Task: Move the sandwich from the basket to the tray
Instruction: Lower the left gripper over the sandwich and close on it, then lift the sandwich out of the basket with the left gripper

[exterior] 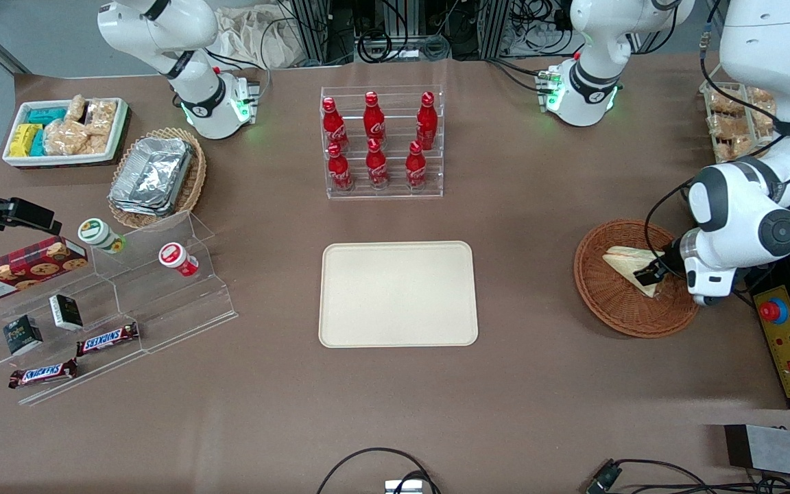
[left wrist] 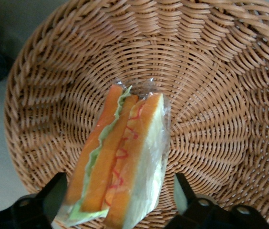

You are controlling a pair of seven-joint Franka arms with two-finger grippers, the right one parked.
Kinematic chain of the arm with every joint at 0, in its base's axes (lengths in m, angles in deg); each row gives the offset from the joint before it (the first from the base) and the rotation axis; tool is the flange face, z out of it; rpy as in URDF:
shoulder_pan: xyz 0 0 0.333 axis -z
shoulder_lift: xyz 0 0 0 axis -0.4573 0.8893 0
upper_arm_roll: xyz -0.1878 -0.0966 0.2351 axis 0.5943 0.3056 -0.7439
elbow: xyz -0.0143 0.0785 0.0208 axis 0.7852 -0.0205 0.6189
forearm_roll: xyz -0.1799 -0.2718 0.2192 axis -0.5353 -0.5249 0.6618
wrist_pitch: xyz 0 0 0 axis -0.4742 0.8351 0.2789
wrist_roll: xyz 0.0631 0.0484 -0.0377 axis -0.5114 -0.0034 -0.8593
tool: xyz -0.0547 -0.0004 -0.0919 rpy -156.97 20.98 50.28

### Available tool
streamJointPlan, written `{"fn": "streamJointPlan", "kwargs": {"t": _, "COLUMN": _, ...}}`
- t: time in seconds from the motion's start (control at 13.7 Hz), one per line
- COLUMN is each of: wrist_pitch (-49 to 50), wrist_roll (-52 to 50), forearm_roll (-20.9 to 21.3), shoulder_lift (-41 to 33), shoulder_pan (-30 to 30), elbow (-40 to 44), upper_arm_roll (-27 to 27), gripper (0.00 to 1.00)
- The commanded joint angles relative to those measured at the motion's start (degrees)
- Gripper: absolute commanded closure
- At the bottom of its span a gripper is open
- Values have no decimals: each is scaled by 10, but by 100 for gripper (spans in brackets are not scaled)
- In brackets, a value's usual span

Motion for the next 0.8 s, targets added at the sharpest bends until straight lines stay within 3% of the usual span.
{"fn": "streamJointPlan", "kwargs": {"t": 0.0, "wrist_pitch": -6, "wrist_roll": -41, "forearm_roll": -13, "shoulder_lift": 3, "shoulder_pan": -1, "elbow": 12, "upper_arm_roll": 1, "gripper": 100}}
{"fn": "streamJointPlan", "kwargs": {"t": 0.37, "wrist_pitch": 15, "wrist_roll": -49, "forearm_roll": -8, "shoulder_lift": -1, "shoulder_pan": 2, "elbow": 51, "upper_arm_roll": 6, "gripper": 100}}
{"fn": "streamJointPlan", "kwargs": {"t": 0.73, "wrist_pitch": 222, "wrist_roll": -7, "forearm_roll": -2, "shoulder_lift": 4, "shoulder_pan": 3, "elbow": 229, "upper_arm_roll": 47, "gripper": 100}}
